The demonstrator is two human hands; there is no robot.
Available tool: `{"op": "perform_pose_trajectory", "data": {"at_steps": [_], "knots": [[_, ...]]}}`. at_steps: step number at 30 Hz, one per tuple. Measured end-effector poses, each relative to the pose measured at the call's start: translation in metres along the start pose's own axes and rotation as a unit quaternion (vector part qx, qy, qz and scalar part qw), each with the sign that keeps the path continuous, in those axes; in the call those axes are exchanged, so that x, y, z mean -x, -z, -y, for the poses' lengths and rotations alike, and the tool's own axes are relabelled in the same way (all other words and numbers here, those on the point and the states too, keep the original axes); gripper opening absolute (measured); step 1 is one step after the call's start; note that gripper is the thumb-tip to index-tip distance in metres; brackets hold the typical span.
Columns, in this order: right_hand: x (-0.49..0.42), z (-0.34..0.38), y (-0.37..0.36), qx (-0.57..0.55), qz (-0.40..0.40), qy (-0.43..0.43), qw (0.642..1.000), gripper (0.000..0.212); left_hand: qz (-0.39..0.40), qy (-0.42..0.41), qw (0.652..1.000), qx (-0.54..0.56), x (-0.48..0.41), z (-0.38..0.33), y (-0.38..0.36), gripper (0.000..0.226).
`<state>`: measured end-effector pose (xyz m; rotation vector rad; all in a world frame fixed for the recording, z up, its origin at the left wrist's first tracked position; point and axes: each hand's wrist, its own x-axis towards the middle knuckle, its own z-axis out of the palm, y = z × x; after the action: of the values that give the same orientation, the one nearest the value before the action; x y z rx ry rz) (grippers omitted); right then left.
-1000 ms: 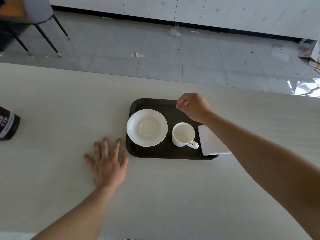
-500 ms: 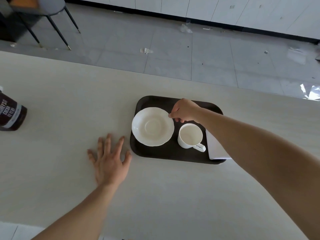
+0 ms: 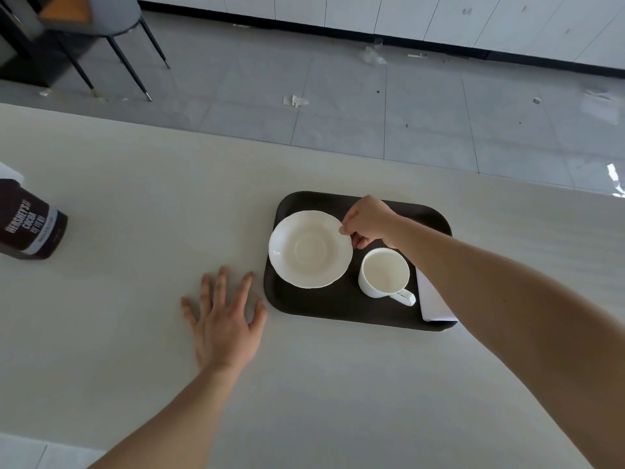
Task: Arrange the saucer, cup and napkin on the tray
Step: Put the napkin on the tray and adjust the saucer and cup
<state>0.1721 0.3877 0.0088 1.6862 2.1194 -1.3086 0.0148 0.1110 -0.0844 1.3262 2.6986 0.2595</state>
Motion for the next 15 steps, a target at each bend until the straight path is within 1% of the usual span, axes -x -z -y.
{"op": "perform_pose_trajectory", "data": {"at_steps": [2,4,6,10,13,15], "knots": [[-0.002,0.001,0.000,-0.010,-0.014,-0.002,1.000,0.003,0.001,0.001,1.000,0.002,0.000,0.000,0.001,0.062],[-0.005,0.000,0.001,-0.016,-0.026,-0.004,1.000,0.010,0.001,0.000,1.000,0.003,0.001,0.000,0.001,0.062],[-0.009,0.000,0.002,-0.025,-0.036,-0.008,0.999,0.013,0.002,0.000,1.000,0.005,0.001,0.000,0.002,0.062],[-0.013,-0.001,0.002,-0.044,-0.058,-0.019,0.997,0.005,0.004,0.000,1.000,0.002,0.000,0.000,0.002,0.062],[-0.015,-0.001,0.002,-0.062,-0.063,-0.025,0.996,0.007,0.008,0.000,1.000,-0.001,0.000,0.000,0.002,0.062],[-0.017,-0.001,0.002,-0.074,-0.064,-0.029,0.995,0.005,0.005,0.000,1.000,0.001,0.000,0.000,0.002,0.062]]}}
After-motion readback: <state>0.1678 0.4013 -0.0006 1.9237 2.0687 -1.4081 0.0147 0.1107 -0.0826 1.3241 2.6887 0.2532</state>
